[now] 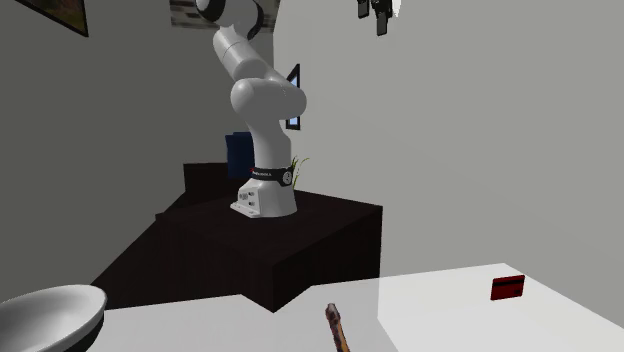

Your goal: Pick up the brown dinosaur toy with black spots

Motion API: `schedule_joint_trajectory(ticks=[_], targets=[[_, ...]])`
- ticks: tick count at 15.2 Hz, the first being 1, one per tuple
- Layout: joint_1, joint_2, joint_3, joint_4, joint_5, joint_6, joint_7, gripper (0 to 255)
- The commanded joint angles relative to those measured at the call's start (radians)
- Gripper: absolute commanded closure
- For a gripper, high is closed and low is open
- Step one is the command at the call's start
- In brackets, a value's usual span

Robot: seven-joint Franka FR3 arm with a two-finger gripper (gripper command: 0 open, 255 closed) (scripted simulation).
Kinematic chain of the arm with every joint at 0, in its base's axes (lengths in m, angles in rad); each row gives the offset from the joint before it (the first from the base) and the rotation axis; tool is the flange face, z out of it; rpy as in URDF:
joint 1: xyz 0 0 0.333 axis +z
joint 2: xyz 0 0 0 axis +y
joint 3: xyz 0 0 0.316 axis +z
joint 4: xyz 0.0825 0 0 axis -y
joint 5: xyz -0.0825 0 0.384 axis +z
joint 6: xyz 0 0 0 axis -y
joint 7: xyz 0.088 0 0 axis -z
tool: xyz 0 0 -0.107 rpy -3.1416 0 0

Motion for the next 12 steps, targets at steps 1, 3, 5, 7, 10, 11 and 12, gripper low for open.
schedule_joint_trajectory(ticks=[1, 3, 5, 7, 10, 11, 12], targets=[[0.0, 0.0, 0.0, 0.0, 0.0, 0.0, 0.0, 0], [-0.011, 0.024, -0.029, -0.031, -0.015, 0.052, -0.019, 0], [-0.023, 0.053, -0.059, -0.058, -0.029, 0.104, -0.039, 0], [-0.036, 0.087, -0.088, -0.08, -0.042, 0.157, -0.058, 0], [-0.053, 0.147, -0.132, -0.105, -0.059, 0.237, -0.087, 0], [-0.059, 0.169, -0.147, -0.111, -0.064, 0.263, -0.096, 0], [-0.064, 0.193, -0.161, -0.115, -0.069, 0.29, -0.106, 0]])
